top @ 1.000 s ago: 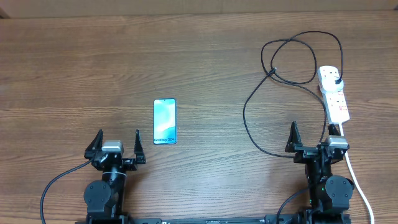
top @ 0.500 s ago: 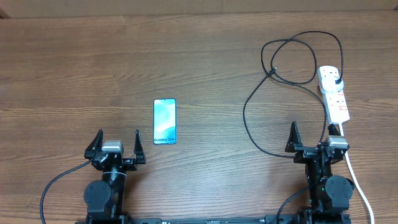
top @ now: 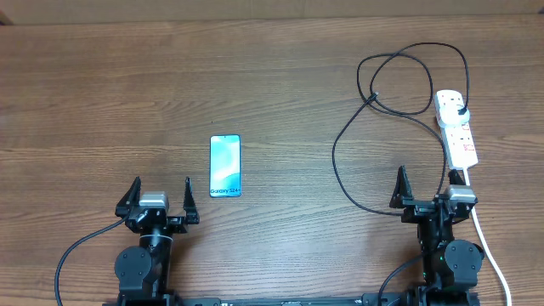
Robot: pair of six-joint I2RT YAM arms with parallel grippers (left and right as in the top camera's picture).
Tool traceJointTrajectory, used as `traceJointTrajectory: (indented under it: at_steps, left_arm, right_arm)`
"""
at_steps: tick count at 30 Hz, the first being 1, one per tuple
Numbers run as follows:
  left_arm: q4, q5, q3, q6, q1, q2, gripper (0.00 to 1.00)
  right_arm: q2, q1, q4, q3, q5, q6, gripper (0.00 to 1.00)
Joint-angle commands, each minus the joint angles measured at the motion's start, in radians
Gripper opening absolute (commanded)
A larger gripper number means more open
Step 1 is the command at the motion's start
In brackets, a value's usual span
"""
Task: Plug charger to phone and switch on socket
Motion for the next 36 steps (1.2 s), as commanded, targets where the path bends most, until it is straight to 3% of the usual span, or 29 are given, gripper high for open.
traceJointTrajectory:
  at_steps: [1, 18, 22, 36]
  left_arm:
    - [-0.001, 0.007, -0.003, 0.012, -0.002, -0.009, 1.00]
    - [0.000, 0.008, -0.003, 0.008, -0.002, -0.009, 0.99]
    - [-0.012, 0.014, 0.009, -0.039, -0.002, -0.009, 1.00]
    - [-0.266, 0.041, 0.221, -0.053, -0.002, -0.007, 0.99]
  right_arm:
    - [-0.008, 0.006, 0.006, -0.010, -0.003, -0.002, 1.00]
    - [-0.008, 0.006, 0.006, -0.010, -0.002, -0.002, 1.00]
    - [-0.008, 0.006, 0.006, -0.010, -0.002, -0.002, 1.00]
    - [-0.008, 0.006, 0.006, -0.010, -0.002, -0.002, 1.00]
